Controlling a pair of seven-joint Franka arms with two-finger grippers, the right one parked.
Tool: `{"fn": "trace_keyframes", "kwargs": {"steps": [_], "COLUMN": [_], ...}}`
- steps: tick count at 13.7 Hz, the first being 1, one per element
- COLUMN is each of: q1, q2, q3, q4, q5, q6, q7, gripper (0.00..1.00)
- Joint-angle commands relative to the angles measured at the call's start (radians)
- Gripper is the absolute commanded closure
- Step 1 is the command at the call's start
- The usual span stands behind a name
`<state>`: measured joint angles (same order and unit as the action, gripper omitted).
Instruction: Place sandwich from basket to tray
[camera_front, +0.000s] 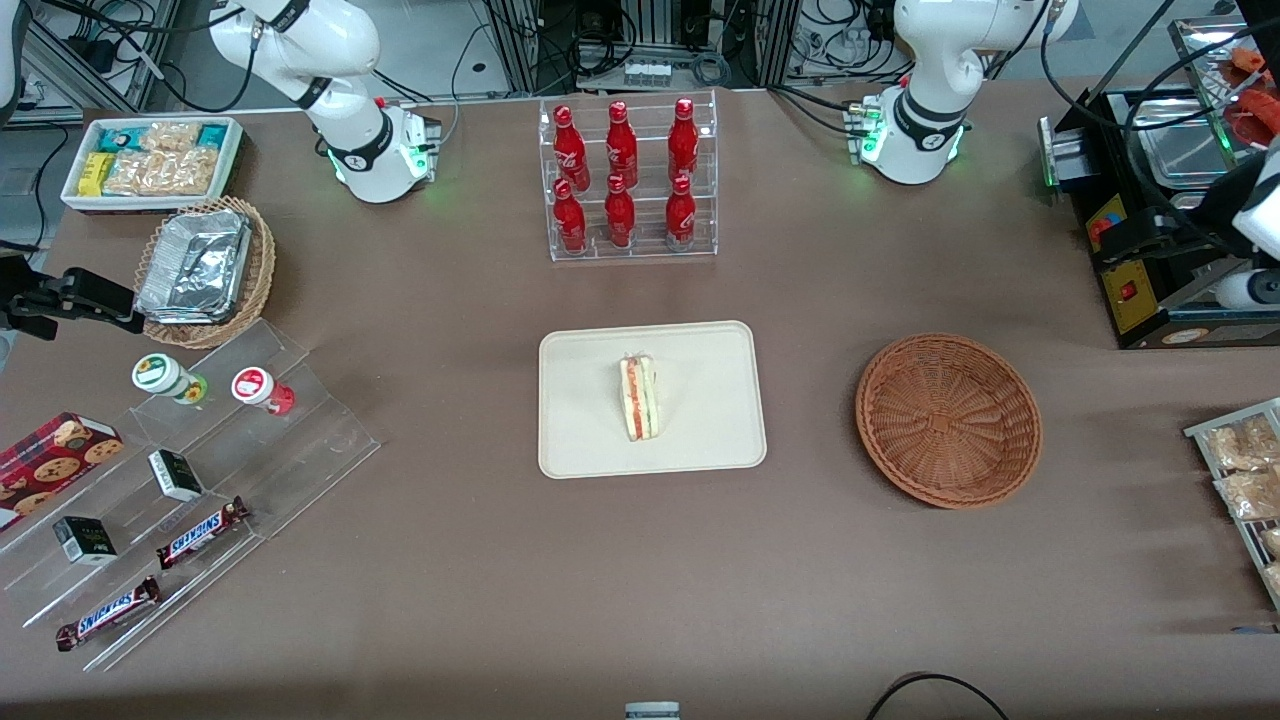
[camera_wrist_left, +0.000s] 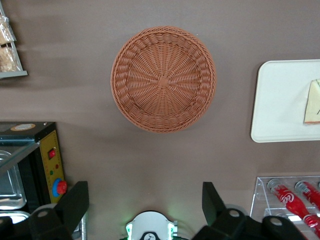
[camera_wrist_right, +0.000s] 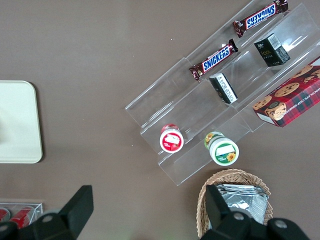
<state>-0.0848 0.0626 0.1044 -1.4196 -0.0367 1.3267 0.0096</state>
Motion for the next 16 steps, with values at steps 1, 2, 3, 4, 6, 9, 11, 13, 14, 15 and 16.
{"fn": "trace_keyframes", "kwargs": {"steps": [1,2,3,4,6,9,11,13,14,15,16], "q1": [0.028,0.028,0.027,0.027,0.025,0.025,0.028,0.028,0.028,0.03,0.03], "q2": [-0.059,-0.079,-0.092,-0.099,-0.115,-0.122,-0.115,-0.102,-0.101,-0.101,-0.099], "q3": [-0.017,-0.017,-0.017,-0.017,-0.017,-0.025,-0.044,-0.046,-0.048,-0.048,-0.048], "q4": [-0.047,-0.064,-0.071,-0.076,-0.078,-0.071,-0.065,-0.058,-0.058,-0.056,-0.055], "q5": [0.014,0.015,0.015,0.015,0.015,0.031,0.034,0.049,0.061,0.061,0.061], "q6": [0.014,0.019,0.019,0.02,0.02,0.014,0.022,0.022,0.022,0.022,0.023], "q7": [0.042,0.043,0.043,0.043,0.043,0.038,0.032,0.033,0.035,0.036,0.041], "gripper": [0.0,0.0,0.0,0.0,0.0,0.0,0.0,0.0,0.0,0.0,0.0]}}
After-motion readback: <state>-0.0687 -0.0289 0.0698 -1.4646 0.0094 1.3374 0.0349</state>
